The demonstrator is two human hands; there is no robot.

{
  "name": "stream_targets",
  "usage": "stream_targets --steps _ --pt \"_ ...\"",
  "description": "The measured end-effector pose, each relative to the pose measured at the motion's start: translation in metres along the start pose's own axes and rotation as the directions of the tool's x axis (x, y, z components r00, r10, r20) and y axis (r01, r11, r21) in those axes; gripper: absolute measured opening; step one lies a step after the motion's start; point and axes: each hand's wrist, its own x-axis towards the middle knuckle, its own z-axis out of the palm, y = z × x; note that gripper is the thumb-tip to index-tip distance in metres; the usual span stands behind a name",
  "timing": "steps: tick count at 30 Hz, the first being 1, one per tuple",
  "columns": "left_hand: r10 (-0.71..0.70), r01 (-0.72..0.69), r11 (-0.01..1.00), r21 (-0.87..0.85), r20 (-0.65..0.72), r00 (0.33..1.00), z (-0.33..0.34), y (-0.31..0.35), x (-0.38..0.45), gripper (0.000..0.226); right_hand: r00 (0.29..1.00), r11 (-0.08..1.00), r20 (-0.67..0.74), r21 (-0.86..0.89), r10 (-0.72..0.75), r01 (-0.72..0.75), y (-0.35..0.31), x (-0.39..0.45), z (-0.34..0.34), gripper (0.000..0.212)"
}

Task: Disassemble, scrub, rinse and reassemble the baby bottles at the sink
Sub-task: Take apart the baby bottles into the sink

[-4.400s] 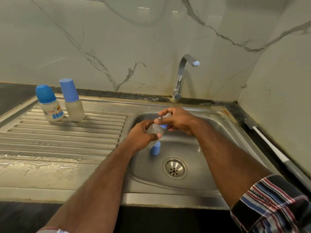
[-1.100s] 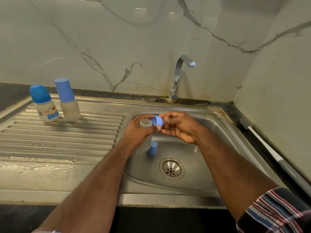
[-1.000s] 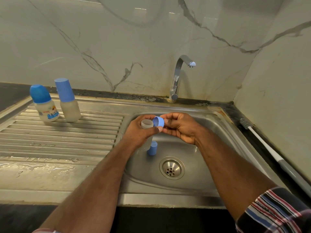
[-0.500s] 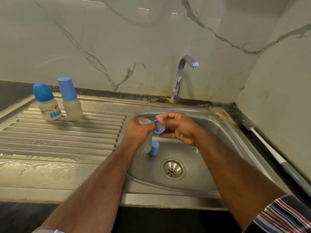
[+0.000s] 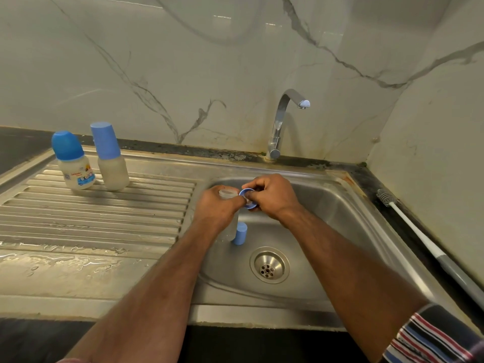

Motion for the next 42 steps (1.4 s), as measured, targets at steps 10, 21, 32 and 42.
stream_targets --steps 10,21,32,42 --pt "-0.069 0.072 0.997 0.033 -0.099 0.993 -0.003 -0.001 0.002 0.014 0.999 0.991 0.042 -0.133 -0.028 0.034 -0.010 -0.001 0.010 0.033" --pt "-0.008 0.010 0.999 0.048 -0.029 1.000 -0.001 -0.002 0.003 0.020 0.999 1.000 0.041 -0.013 -0.001 0.002 -0.003 0.000 0.005 0.021" --pt "0.001 -0.002 0.998 -0.064 -0.016 1.000 -0.003 -0.005 0.003 0.016 0.888 0.732 0.386 0.525 0.249 -0.434 0.000 -0.007 -0.016 0.032" --pt "-0.017 0.017 1.000 -0.007 -0.007 1.000 0.004 -0.017 0.011 0.040 0.867 0.709 0.297 0.500 0.400 -0.498 0.049 0.012 -0.017 0.029"
